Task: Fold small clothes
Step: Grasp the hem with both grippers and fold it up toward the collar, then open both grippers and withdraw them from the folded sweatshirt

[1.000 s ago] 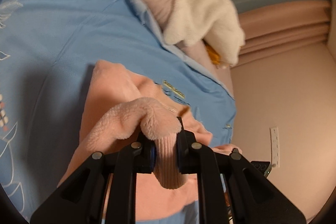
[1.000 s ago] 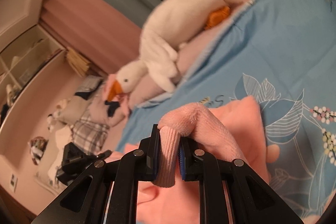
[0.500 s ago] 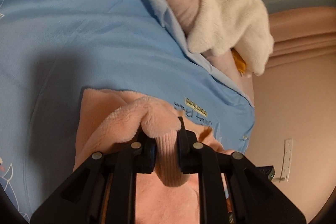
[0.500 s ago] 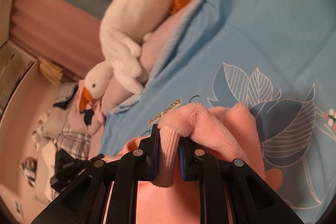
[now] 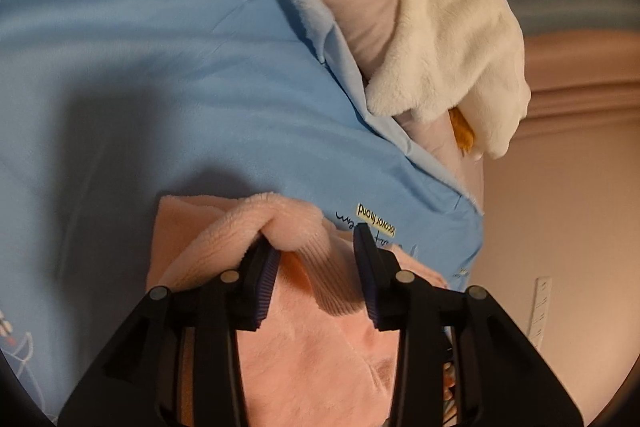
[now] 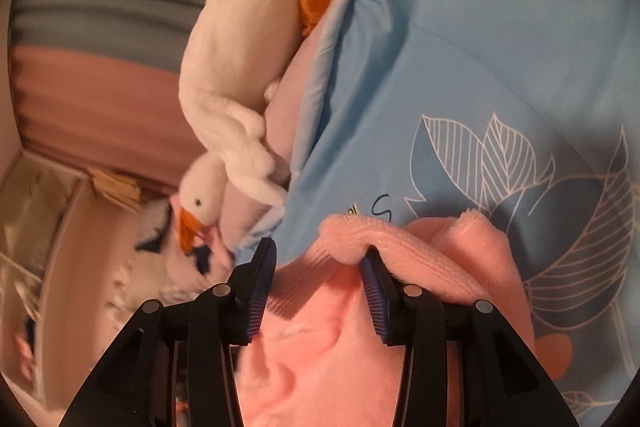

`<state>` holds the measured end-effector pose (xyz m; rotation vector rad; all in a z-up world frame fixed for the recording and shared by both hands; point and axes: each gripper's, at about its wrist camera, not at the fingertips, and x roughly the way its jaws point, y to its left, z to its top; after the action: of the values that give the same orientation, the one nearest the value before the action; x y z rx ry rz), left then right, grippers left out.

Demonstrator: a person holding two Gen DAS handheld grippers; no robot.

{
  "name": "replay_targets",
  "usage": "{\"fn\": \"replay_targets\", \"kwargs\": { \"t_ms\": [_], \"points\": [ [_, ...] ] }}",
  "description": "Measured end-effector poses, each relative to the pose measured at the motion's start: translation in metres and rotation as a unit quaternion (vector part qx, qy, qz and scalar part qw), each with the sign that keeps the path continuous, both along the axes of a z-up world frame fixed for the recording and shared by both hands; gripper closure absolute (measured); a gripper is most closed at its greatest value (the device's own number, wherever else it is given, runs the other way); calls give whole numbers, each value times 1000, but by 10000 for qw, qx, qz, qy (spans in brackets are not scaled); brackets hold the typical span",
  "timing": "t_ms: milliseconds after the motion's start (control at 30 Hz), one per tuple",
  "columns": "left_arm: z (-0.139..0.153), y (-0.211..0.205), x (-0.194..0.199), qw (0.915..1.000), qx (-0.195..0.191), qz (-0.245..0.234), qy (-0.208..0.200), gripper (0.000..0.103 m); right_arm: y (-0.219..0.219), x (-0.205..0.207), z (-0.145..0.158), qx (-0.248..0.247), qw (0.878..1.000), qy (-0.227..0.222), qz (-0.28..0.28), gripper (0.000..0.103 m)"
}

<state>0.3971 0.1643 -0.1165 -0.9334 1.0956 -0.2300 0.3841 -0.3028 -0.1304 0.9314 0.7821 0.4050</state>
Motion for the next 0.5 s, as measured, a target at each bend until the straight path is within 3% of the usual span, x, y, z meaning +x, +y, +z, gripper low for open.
{"fn": "replay_targets", "kwargs": {
  "t_ms": [67,100,167,200,233,267,333,400,500],
  "points": [
    [1,2,1,9999,-118,-20,20,61,0,-1,8,57,9999,-97,96,60],
    [-1,7,1,9993,-369,8,67,54,-5,0,9,334,9994,-59,83,59],
    [-5,14,1,9975,-679,149,148,48,-17,2,2,1150,9933,102,0,42],
    [-2,19,-1,9982,-503,281,136,48,-24,1,-5,1585,9871,194,-123,36],
    [4,19,-1,9990,-262,365,77,48,-30,-2,-7,1668,9853,241,-298,32],
    [14,22,-5,9990,103,430,-63,47,-35,-8,-4,1380,9888,183,-537,32],
    [25,27,-10,9984,259,438,-246,38,-36,-15,4,919,9940,5,-590,32],
    [33,28,-17,9976,404,420,-379,37,-35,-22,11,721,9962,-137,-460,32],
    [43,13,-32,9929,1001,66,-634,37,-21,-37,31,-175,9988,-444,-136,33]
  ]
}}
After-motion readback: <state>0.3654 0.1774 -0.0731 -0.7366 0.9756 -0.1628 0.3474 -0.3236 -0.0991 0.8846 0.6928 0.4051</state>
